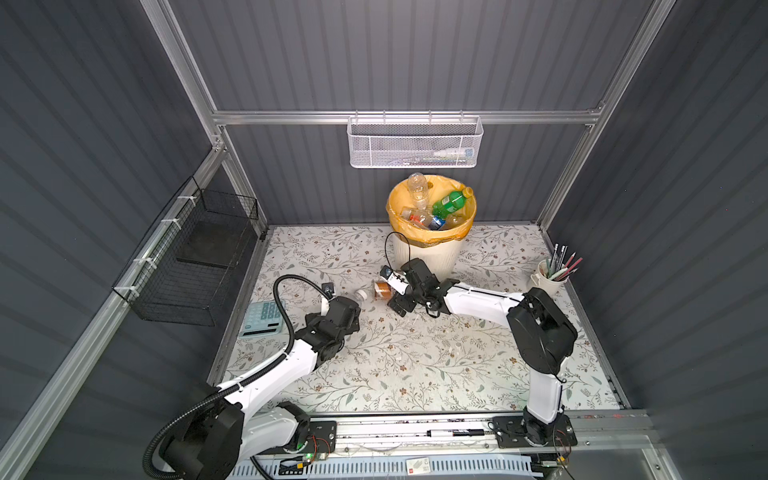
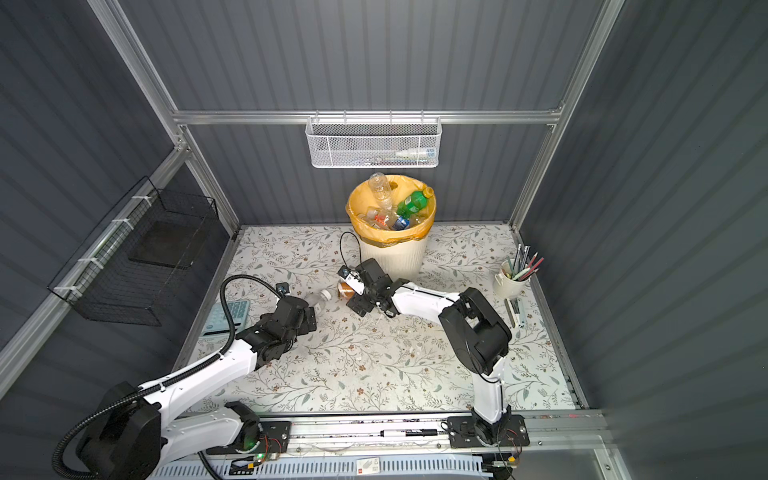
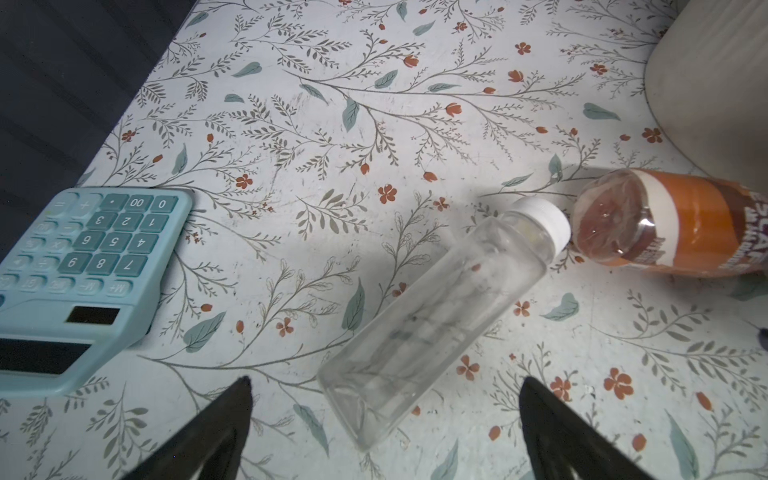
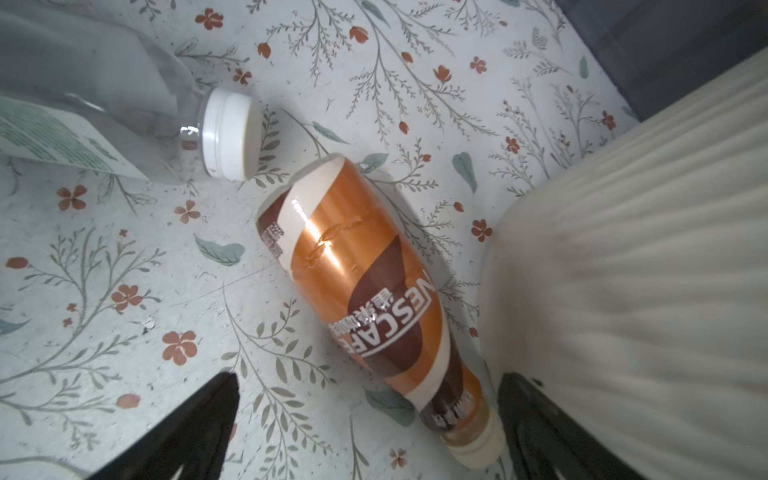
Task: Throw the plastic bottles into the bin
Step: 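Reach the right gripper to the brown Nescafe bottle and grasp it, then lift the Nescafe bottle over the bin and open the right gripper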
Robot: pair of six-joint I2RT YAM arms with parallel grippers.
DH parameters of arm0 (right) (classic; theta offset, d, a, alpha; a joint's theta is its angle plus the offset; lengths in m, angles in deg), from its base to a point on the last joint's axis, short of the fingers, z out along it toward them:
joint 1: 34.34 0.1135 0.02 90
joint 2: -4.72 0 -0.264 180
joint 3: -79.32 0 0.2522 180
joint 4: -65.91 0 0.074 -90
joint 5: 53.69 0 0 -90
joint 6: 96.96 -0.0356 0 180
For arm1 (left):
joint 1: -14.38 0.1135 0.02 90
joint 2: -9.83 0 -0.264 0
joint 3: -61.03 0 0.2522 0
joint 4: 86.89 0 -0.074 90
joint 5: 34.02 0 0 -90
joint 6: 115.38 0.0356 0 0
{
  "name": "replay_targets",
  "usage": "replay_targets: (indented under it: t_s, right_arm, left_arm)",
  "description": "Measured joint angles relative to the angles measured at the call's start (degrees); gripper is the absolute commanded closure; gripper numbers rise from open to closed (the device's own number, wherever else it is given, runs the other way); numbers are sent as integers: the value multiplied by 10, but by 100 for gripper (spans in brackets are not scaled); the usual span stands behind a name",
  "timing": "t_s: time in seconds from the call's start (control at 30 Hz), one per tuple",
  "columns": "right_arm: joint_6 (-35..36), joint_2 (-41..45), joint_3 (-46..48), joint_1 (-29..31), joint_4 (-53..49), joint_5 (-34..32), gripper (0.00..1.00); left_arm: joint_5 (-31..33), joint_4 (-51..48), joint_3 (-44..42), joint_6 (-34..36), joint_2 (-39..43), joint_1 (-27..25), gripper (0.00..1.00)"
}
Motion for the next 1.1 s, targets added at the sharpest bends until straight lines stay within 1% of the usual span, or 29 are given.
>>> replay_targets:
  t_s: [0.27, 0.33, 0.4, 0.47, 0.57, 0.6, 0.63, 0.77, 0.9, 1.1]
  right_arm:
    - [40, -66, -73, 12, -31, -4, 1]
    - [50, -85, -96, 14, -43, -6, 3]
    - [57, -105, -116, 14, -54, -8, 8]
    - [64, -118, -128, 14, -67, -9, 15]
    - [64, -125, -131, 14, -84, -9, 31]
    - [63, -124, -129, 14, -86, -11, 35]
    - [61, -119, -123, 14, -86, -10, 36]
    - [48, -69, -69, 14, -76, -14, 40]
    - [25, 24, -1, 14, -54, -26, 45]
    - [0, 191, 85, 14, 7, -63, 48]
  left_arm:
    - [2, -4, 0, -1, -6, 0, 0]
    - [2, -4, 0, 0, -6, 0, 0]
    - [2, -4, 0, 0, -8, 0, 0]
    - [1, -4, 0, 0, -11, 0, 0]
    - [-1, -4, 0, 0, -14, 0, 0]
    - [-1, -4, 0, 0, -14, 0, 0]
    - [-1, -4, 0, 0, -14, 0, 0]
    - [-1, -4, 0, 0, -14, 0, 0]
    - [-3, -4, 0, 0, -22, 0, 0]
    - [-4, -4, 0, 0, -33, 0, 0]
